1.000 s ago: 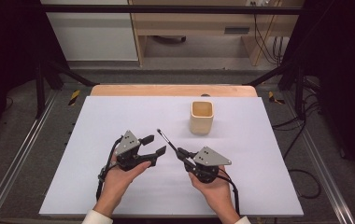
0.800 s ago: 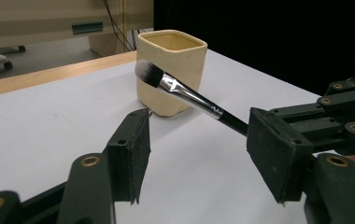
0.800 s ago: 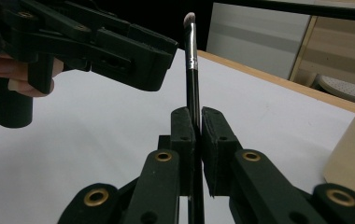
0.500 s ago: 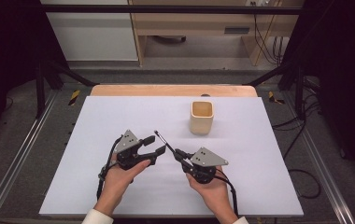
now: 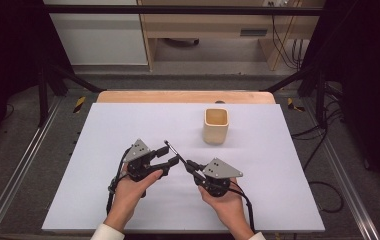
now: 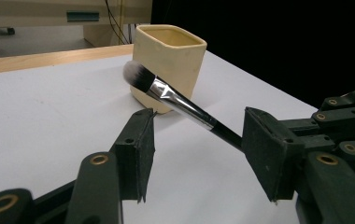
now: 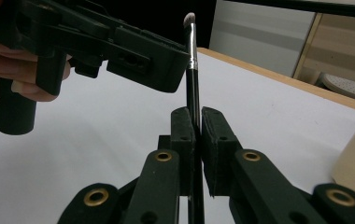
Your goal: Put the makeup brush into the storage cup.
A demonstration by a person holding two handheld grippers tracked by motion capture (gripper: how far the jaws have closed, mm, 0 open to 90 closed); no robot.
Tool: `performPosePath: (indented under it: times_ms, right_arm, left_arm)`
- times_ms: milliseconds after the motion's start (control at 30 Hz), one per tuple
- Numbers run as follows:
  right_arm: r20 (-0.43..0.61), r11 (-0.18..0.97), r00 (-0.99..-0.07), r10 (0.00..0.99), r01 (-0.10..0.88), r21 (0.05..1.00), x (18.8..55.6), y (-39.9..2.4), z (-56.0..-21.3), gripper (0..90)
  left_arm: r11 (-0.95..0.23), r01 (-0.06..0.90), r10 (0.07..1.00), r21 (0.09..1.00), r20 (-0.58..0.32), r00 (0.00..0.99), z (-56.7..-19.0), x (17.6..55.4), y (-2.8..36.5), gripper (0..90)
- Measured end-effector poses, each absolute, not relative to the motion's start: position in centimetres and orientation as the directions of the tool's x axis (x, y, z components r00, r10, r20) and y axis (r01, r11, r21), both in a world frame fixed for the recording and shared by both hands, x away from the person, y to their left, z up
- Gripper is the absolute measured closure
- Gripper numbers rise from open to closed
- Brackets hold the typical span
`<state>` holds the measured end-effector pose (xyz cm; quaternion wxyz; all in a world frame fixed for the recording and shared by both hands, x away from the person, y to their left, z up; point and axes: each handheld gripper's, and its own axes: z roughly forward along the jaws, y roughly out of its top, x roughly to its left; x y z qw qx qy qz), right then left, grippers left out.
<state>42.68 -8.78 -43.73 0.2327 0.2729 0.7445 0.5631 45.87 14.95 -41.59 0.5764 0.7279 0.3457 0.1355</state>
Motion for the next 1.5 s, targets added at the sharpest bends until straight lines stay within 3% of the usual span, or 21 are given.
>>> performPosePath:
  times_ms: [400,1500]
  right_arm:
    - [-0.034,0.223,-0.750,0.661,0.153,0.963,42.8,-8.5,-43.9,83.7]
    - [0.012,0.213,-0.762,0.648,0.197,0.957,43.1,-8.4,-44.3,83.6]
  left_arm:
    - [-0.101,0.351,0.657,0.931,-0.203,0.726,-41.8,46.0,14.6,47.8]
    - [-0.083,0.349,0.656,0.933,-0.212,0.724,-41.7,45.8,13.6,68.4]
